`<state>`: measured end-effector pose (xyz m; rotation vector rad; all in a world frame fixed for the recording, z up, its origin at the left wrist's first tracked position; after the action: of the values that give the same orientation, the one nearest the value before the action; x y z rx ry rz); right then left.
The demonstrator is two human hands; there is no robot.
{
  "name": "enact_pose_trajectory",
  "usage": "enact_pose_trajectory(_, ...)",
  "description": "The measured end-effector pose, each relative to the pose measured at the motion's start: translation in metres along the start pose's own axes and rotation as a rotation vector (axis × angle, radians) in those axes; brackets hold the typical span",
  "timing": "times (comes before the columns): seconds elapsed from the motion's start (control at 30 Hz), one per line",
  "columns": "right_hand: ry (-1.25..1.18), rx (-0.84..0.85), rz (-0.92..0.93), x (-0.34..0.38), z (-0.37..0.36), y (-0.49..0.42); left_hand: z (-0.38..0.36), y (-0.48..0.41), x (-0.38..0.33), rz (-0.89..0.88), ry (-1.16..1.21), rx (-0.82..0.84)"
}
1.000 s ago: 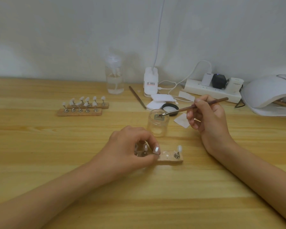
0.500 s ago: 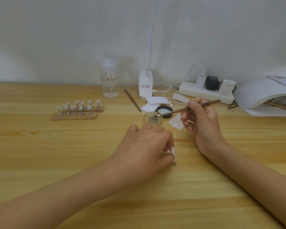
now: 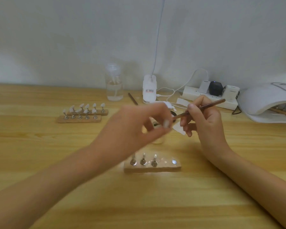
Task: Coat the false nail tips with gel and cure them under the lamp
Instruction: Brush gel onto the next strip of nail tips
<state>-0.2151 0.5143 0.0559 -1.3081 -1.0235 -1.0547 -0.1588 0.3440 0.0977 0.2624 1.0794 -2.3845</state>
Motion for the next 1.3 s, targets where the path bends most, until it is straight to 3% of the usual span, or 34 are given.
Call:
enact_pose_trajectory(0.1, 0.094, 0.039, 0.028, 0.004, -0.014, 0.001, 0.023, 0.003, 0.050, 0.190, 0.102, -0.131)
enact_pose_trajectory(0.2, 0.211, 0.050, 0.038, 0.003, -0.024, 0.002, 0.018, 0.018, 0.088, 0.348, 0.363, -0.268)
enact_pose_trajectory(0.3, 0.264, 0.043, 0.072, 0.007, -0.024, 0.001, 0.005, 0.030, 0.101, 0.392, 0.487, -0.335)
enact_pose_trajectory(0.53, 0.326, 0.090, 0.106, 0.005, -0.034, 0.004, -0.010, 0.034, 0.107, 0.409, 0.504, -0.347)
enact_pose_trajectory(0.77, 0.063, -0.014, -0.003, -0.006, -0.008, -0.005, -0.012, 0.033, 0.106, 0.359, 0.479, -0.340)
enact_pose_trajectory(1.0, -0.242, -0.066, -0.250, -0.031, 0.010, -0.010, -0.015, 0.032, 0.104, 0.313, 0.411, -0.288)
enact_pose_trajectory(1.3, -0.300, -0.018, -0.316, -0.036, 0.005, -0.013, -0.016, 0.030, 0.101, 0.317, 0.375, -0.257)
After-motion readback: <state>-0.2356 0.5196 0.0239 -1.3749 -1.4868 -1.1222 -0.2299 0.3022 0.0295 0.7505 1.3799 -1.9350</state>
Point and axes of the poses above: each hand's wrist, its own y-axis away from the middle knuckle, its own z-axis out of the back of the hand, x = y × z, the point moved 8 cm from there along -y, towards the middle knuckle, and after that the axes turned 15 degrees about -z, right-handed, at the moved point
